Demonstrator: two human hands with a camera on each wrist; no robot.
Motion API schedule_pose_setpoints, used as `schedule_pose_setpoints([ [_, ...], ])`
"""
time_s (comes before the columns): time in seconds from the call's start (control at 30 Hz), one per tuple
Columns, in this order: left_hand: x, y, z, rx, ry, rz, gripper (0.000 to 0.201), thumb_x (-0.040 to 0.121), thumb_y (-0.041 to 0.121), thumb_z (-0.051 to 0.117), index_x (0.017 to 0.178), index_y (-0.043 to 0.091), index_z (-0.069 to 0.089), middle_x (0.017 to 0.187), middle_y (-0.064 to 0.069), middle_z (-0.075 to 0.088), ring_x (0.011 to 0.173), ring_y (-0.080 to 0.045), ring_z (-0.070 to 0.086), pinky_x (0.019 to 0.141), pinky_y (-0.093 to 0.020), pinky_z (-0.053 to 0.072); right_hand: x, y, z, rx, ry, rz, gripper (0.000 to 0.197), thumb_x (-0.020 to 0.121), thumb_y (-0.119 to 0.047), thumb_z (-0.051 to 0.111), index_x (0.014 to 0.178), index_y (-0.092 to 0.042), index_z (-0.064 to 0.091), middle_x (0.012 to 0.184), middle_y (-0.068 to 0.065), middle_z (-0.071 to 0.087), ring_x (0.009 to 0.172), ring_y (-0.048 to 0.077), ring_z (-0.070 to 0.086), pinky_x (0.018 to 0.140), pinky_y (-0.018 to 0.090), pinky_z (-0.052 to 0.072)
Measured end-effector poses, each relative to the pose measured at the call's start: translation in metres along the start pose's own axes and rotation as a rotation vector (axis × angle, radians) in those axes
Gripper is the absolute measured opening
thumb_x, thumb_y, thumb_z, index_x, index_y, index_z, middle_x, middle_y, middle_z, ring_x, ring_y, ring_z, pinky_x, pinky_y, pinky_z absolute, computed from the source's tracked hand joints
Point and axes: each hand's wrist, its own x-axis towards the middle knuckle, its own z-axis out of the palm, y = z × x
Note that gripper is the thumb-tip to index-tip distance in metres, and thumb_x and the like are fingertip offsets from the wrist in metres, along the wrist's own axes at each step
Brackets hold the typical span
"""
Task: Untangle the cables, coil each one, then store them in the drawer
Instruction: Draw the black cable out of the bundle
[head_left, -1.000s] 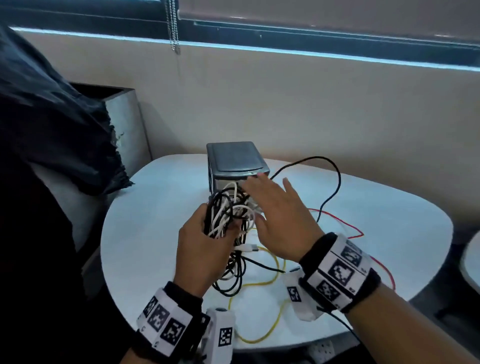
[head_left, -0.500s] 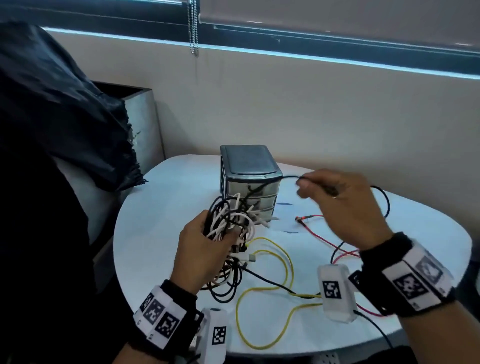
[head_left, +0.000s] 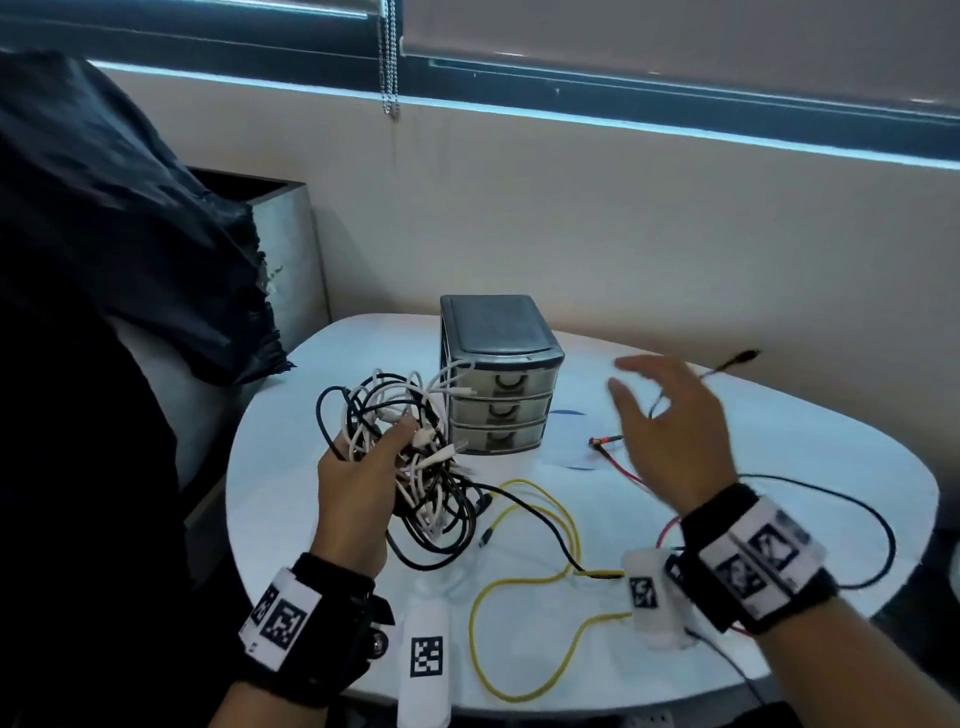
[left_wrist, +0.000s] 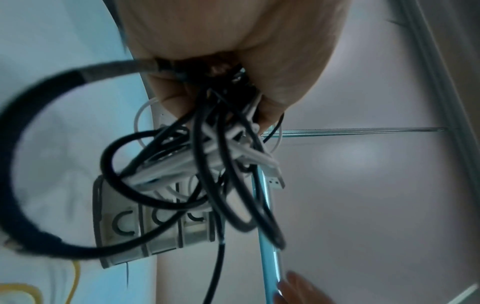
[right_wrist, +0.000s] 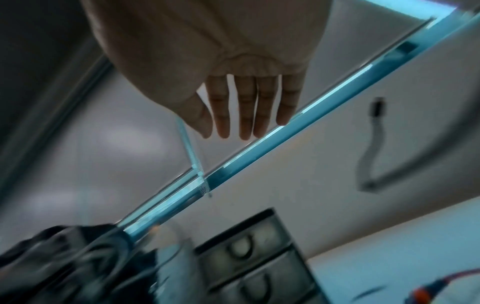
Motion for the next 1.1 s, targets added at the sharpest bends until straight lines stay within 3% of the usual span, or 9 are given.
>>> schedule_pose_setpoints([
  [0.13, -0.008, 0.007, 0.015, -0.1, -0.062, -0.006, 0.022, 0.09, 0.016, 0.072, 0.107, 0.003, 0.071, 0.077, -0.005, 0.071, 0.051, -0.013, 0.063, 0.046, -0.022, 0.049, -0.039, -0.027, 0.023, 0.165, -0.728, 0.126, 0.024, 0.099, -0.042, 0.049, 0.111, -0.027, 0.064, 0.104, -0.009, 0.07, 0.098, 0.006, 0.065, 0.088, 0.023, 0.048],
  [0.2, -0.008, 0.011, 0.015, -0.121, -0.088, -0.023, 0.015, 0.091, 0.018, 0.069, 0.101, 0.007, 0.072, 0.074, -0.003, 0.069, 0.051, -0.013, 0.061, 0.046, -0.022, 0.049, -0.046, -0.027, 0.024, 0.326, -0.87, 0.213, 0.016, 0.1, -0.026, 0.053, 0.106, -0.019, 0.065, 0.087, 0.003, 0.072, 0.074, 0.014, 0.068, 0.073, 0.025, 0.052],
  [0.3, -0.005, 0.016, 0.01, -0.148, -0.165, -0.063, 0.014, 0.091, 0.021, 0.066, 0.098, 0.01, 0.071, 0.081, -0.005, 0.069, 0.056, -0.015, 0.063, 0.05, -0.025, 0.052, -0.037, -0.021, 0.014, 0.43, -0.601, 0.226, 0.014, 0.094, -0.007, 0.062, 0.094, -0.016, 0.072, 0.06, -0.002, 0.062, 0.048, 0.008, 0.05, 0.051, 0.021, 0.042],
  [0.4, -0.006, 0.018, 0.008, -0.152, -0.264, -0.12, 0.023, 0.093, 0.025, 0.061, 0.106, 0.009, 0.072, 0.086, -0.007, 0.071, 0.066, -0.018, 0.068, 0.055, -0.027, 0.056, -0.023, -0.022, 0.003, 0.415, -0.483, 0.179, 0.015, 0.09, -0.004, 0.066, 0.089, -0.014, 0.076, 0.063, -0.006, 0.062, 0.053, 0.0, 0.049, 0.052, 0.008, 0.037],
  [0.6, -0.013, 0.015, 0.014, -0.134, -0.323, -0.162, 0.033, 0.092, 0.03, 0.062, 0.116, 0.01, 0.071, 0.104, -0.011, 0.067, 0.079, -0.017, 0.066, 0.067, -0.029, 0.057, -0.021, -0.033, 0.007, 0.404, -0.54, 0.168, 0.02, 0.092, -0.005, 0.063, 0.083, -0.019, 0.074, 0.078, -0.003, 0.067, 0.059, -0.005, 0.051, 0.058, 0.007, 0.04],
  [0.7, -0.016, 0.016, 0.013, -0.089, -0.358, -0.192, 0.026, 0.091, 0.035, 0.064, 0.105, 0.015, 0.072, 0.088, -0.005, 0.065, 0.073, -0.014, 0.064, 0.069, -0.03, 0.054, -0.017, -0.04, 0.005, 0.359, -0.568, 0.11, 0.016, 0.094, -0.004, 0.061, 0.086, -0.011, 0.074, 0.081, 0.001, 0.07, 0.064, -0.005, 0.056, 0.064, 0.006, 0.041],
  [0.8, -0.018, 0.017, 0.01, -0.023, -0.404, -0.224, 0.036, 0.084, 0.047, 0.064, 0.101, 0.016, 0.072, 0.084, -0.001, 0.069, 0.072, -0.016, 0.066, 0.08, -0.039, 0.054, -0.008, -0.043, -0.003, 0.247, -0.557, 0.042, 0.015, 0.094, -0.006, 0.061, 0.086, -0.009, 0.074, 0.066, -0.006, 0.063, 0.055, -0.003, 0.048, 0.058, 0.006, 0.036],
  [0.87, -0.018, 0.017, 0.008, -0.006, -0.431, -0.245, 0.042, 0.082, 0.051, 0.061, 0.102, 0.016, 0.073, 0.088, -0.001, 0.071, 0.076, -0.016, 0.066, 0.084, -0.039, 0.051, -0.005, -0.041, -0.004, 0.185, -0.575, 0.03, 0.016, 0.094, -0.01, 0.062, 0.085, -0.013, 0.074, 0.067, 0.003, 0.064, 0.056, 0.002, 0.044, 0.057, 0.01, 0.036],
  [1.1, -0.022, 0.01, 0.003, -0.181, -0.502, -0.294, 0.04, 0.088, 0.037, 0.057, 0.104, 0.005, 0.075, 0.102, -0.015, 0.074, 0.085, -0.024, 0.072, 0.094, -0.041, 0.049, -0.006, -0.04, -0.007, 0.221, -0.657, 0.102, 0.016, 0.096, -0.009, 0.059, 0.09, -0.007, 0.073, 0.056, -0.012, 0.061, 0.049, -0.002, 0.044, 0.052, 0.007, 0.034],
])
